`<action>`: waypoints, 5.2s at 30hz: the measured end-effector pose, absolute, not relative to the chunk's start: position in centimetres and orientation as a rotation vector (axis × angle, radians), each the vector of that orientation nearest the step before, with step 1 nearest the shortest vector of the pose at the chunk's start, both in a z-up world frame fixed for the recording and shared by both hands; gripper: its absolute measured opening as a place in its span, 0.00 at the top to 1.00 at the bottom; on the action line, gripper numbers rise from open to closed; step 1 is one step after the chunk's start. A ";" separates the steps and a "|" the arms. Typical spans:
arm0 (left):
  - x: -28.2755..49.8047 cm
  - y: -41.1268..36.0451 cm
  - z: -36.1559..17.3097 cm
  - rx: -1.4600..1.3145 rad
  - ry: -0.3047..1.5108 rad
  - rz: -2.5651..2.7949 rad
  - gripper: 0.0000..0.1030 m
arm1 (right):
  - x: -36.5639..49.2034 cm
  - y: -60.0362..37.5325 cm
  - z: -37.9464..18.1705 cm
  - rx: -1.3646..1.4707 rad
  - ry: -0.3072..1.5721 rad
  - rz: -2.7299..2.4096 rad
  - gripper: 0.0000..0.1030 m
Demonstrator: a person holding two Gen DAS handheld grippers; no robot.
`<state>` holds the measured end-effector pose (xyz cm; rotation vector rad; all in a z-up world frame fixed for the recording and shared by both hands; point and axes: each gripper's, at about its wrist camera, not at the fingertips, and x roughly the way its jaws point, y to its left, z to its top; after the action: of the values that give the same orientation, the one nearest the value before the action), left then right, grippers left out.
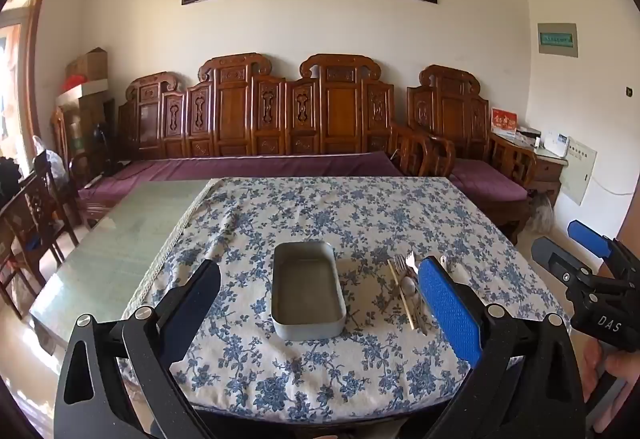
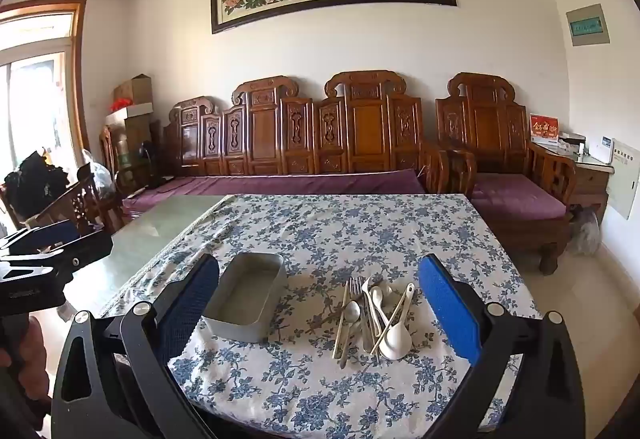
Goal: Organize utensils
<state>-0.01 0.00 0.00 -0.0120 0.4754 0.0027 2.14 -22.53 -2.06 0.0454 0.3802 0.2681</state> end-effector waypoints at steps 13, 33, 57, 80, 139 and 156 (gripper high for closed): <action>0.1 -0.2 0.3 -0.007 0.467 0.003 0.07 | 2.2 -22.8 -2.1 0.050 0.376 0.271 0.02; -0.4 0.1 1.2 -0.011 0.451 -0.003 0.07 | 2.0 -22.7 -1.8 0.064 0.370 0.276 0.02; -0.5 -0.5 1.5 -0.011 0.441 -0.007 0.07 | 2.0 -22.8 -2.0 0.068 0.372 0.282 0.03; -1.0 -0.7 1.6 -0.012 0.431 -0.012 0.07 | 2.0 -22.7 -2.0 0.070 0.370 0.282 0.03; 16.9 -6.2 -14.4 0.094 0.818 -0.265 0.30 | 25.5 -28.8 -21.7 0.073 0.854 0.231 0.64; 17.5 -7.6 -16.0 0.110 0.863 -0.265 0.34 | 25.9 -28.5 -26.0 0.031 0.967 0.225 0.87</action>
<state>17.52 -7.58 -16.03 0.1104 0.8635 -0.2652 25.90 -28.48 -26.02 0.0312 0.9667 0.2253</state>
